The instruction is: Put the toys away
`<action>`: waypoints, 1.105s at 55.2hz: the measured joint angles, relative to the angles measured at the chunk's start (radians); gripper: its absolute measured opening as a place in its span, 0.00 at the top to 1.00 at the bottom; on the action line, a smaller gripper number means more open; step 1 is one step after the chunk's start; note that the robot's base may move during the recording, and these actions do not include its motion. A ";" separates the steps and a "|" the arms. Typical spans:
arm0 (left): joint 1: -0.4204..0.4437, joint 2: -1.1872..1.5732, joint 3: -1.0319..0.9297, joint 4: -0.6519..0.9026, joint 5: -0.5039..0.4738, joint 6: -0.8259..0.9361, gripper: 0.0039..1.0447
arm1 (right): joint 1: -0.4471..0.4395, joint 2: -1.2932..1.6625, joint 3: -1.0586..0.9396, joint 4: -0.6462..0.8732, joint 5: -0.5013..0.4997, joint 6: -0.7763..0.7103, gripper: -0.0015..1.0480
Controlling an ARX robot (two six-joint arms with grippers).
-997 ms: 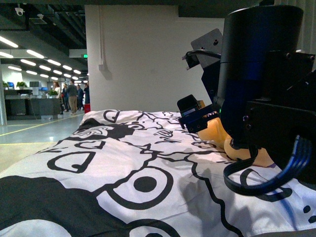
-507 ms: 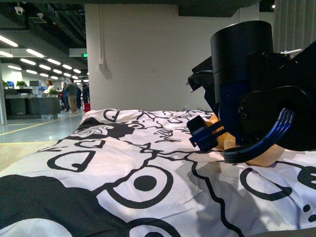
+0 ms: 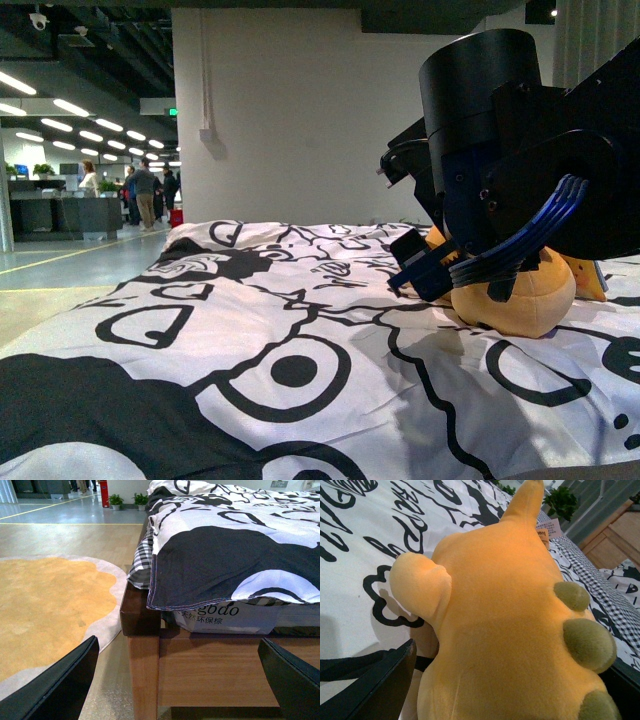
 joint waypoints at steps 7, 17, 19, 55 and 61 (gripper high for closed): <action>0.000 0.000 0.000 0.000 0.000 0.000 0.06 | -0.010 0.000 0.001 0.000 -0.008 0.009 0.49; 0.000 0.000 0.000 0.000 0.000 0.000 0.06 | -0.017 0.000 0.001 0.006 -0.031 0.021 0.76; 0.000 0.000 0.000 0.000 0.000 0.000 0.06 | -0.019 0.000 0.001 0.009 -0.038 0.025 0.82; 0.000 0.000 0.000 0.000 0.000 0.000 0.06 | -0.138 -0.451 -0.243 0.017 -0.628 0.417 0.94; 0.000 0.000 0.000 0.000 0.000 0.000 0.06 | -0.178 -0.574 -0.315 -0.003 -0.702 0.483 0.94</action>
